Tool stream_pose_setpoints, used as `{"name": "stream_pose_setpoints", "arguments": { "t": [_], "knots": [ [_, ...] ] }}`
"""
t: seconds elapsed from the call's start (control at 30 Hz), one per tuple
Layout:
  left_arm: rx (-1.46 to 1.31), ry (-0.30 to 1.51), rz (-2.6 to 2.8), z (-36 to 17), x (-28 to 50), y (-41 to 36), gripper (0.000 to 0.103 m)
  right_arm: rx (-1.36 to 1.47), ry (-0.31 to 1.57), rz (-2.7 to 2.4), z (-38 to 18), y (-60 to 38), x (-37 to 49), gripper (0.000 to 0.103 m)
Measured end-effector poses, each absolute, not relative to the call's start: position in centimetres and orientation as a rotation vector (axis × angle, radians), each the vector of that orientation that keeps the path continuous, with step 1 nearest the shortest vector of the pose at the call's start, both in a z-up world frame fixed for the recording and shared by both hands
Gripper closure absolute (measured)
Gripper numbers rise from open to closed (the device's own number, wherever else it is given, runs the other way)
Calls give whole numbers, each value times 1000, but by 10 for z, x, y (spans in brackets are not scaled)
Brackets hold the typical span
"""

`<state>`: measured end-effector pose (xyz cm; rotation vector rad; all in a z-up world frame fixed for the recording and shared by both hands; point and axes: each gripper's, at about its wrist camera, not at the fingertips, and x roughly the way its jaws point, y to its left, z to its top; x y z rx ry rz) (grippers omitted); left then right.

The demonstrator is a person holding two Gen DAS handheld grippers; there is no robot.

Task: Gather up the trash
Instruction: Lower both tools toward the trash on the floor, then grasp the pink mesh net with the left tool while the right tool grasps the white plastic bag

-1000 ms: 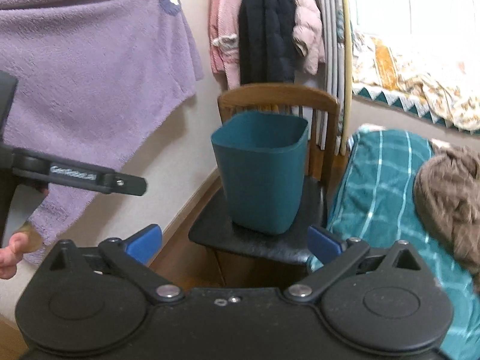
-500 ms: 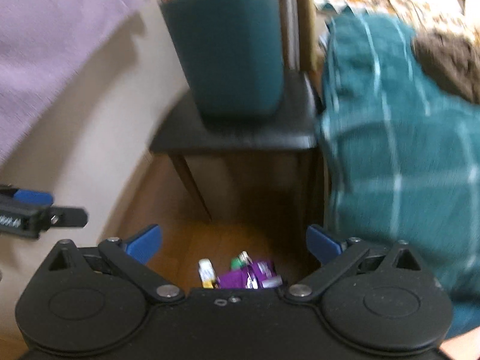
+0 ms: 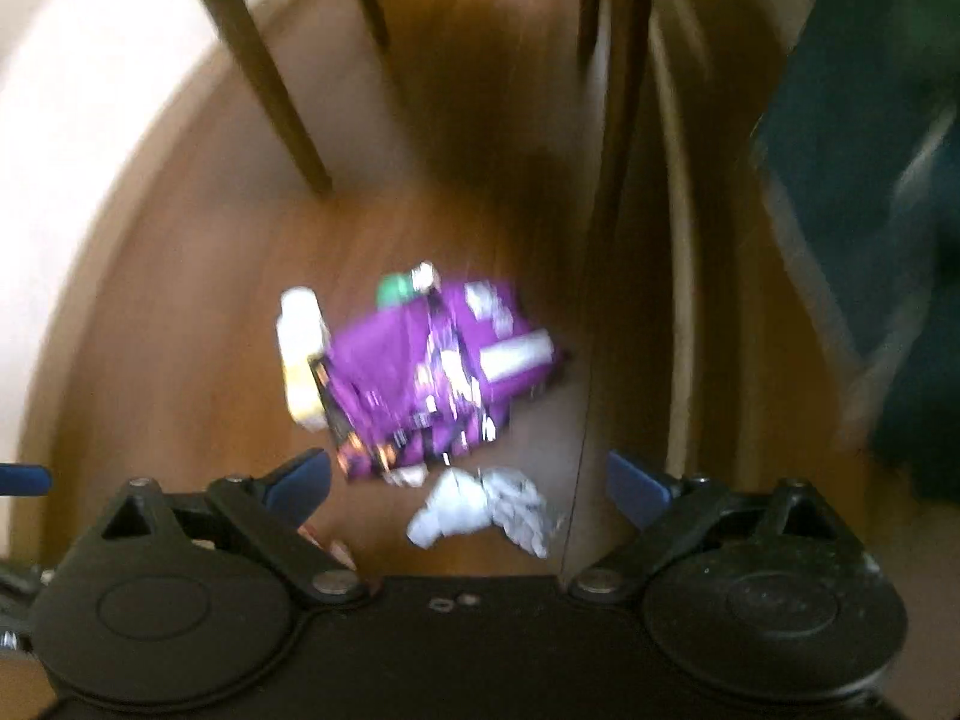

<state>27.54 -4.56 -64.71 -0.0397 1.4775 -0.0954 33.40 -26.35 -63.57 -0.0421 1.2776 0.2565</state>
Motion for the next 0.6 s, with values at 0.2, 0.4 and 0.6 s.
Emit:
{"name": "stream_pose_setpoints", "arguments": {
  "t": [0.2, 0.4, 0.6],
  "knots": [
    [34, 1556, -151, -739, 255, -61, 0, -78, 1422, 265, -743, -262, 332, 11],
    [101, 1593, -189, -798, 251, -79, 1, -128, 1460, 309, -806, -259, 332, 11],
    [161, 1603, -201, -829, 239, -92, 1, -157, 1449, 313, -838, -249, 333, 11]
  ]
}}
